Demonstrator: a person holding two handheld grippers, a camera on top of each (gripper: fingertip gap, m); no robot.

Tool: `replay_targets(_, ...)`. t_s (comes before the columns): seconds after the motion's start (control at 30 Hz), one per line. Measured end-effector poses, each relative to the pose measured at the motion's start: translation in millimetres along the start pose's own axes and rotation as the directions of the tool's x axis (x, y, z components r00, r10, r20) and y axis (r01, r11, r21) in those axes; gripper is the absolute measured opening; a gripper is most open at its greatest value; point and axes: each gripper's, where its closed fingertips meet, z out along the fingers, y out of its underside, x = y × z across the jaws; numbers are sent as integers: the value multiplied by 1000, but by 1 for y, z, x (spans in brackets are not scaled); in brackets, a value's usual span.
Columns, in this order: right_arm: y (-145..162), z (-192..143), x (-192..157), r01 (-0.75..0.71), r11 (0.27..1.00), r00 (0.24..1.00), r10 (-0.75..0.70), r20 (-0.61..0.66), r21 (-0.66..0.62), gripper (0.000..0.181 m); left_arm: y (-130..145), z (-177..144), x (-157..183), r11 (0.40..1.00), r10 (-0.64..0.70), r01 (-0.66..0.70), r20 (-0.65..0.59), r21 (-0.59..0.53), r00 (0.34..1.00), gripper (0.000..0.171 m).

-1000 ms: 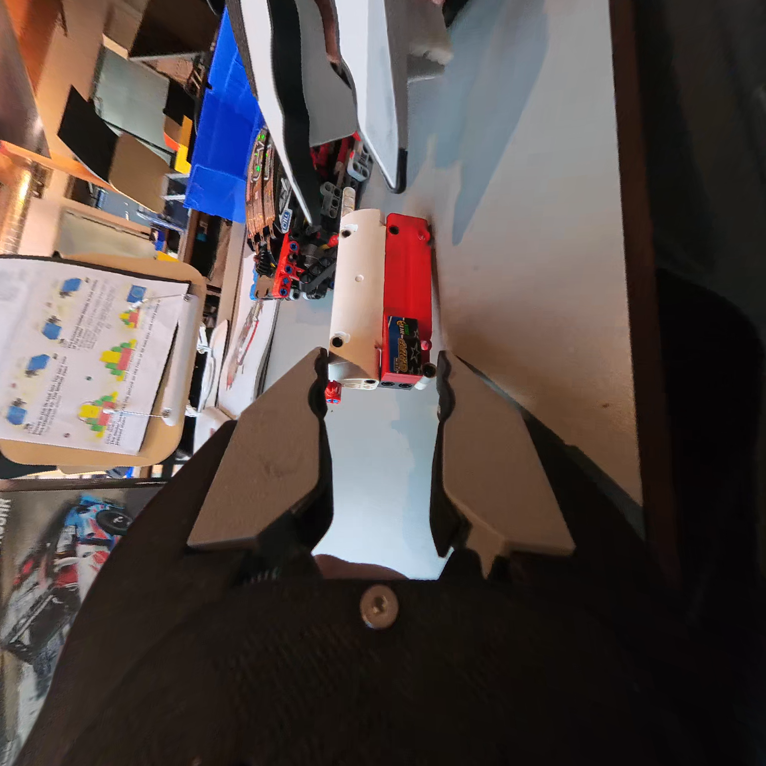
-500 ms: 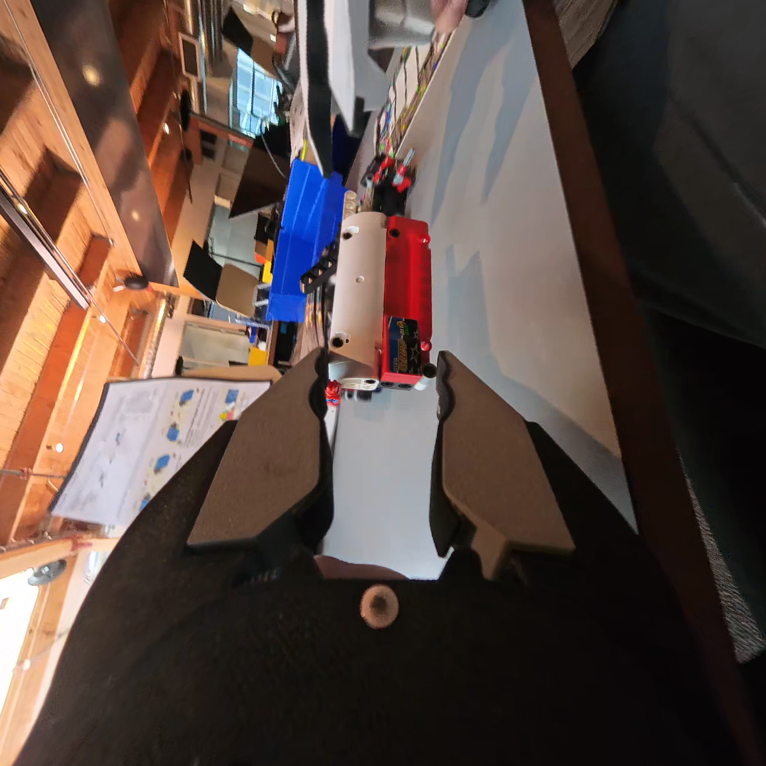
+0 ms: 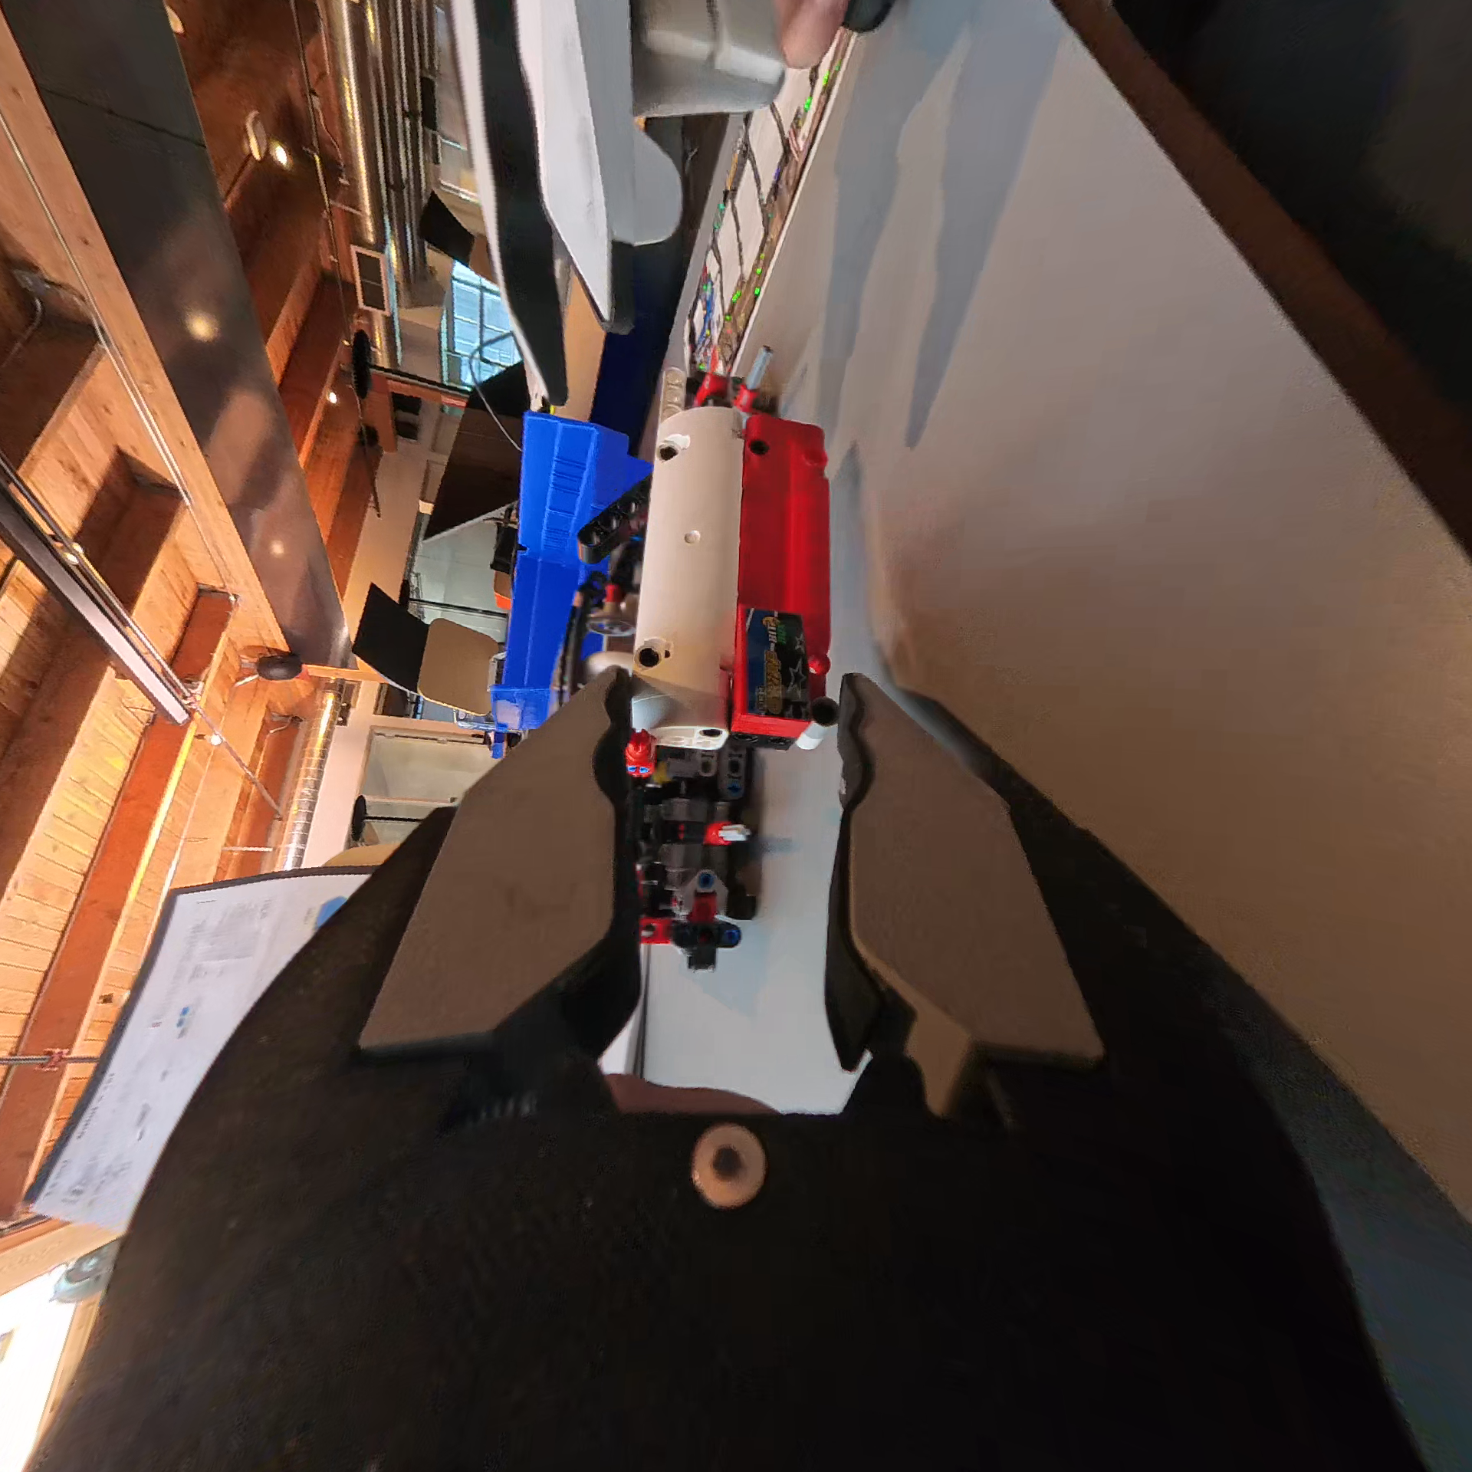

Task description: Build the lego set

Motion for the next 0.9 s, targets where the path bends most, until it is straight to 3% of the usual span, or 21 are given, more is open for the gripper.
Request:
replay_targets(0.23,10,16,-7,63,994,998,-62,10,-87,53,-2,3,2,999,37,-37,37,4,999,50)
replay_targets(0.3,6,17,1,31,997,998,-34,-45,-71,53,-4,4,2,998,70,-70,51,3,996,50)
replay_targets(0.4,-4,22,14,-68,997,993,64,-101,-37,38,-6,4,0,995,101,-101,74,-7,992,50)
replay_targets(0.53,-13,33,10,-102,993,994,99,-46,-65,29,-4,4,-1,994,107,-107,79,-15,991,50)
replay_targets(0.6,-10,42,2,-84,992,996,85,4,-97,9,-5,4,-1,994,112,-111,82,-15,990,50)
replay_targets(0.9,-2,41,4,-123,988,992,122,-16,-93,9,-5,5,0,995,96,-95,68,-11,993,49)
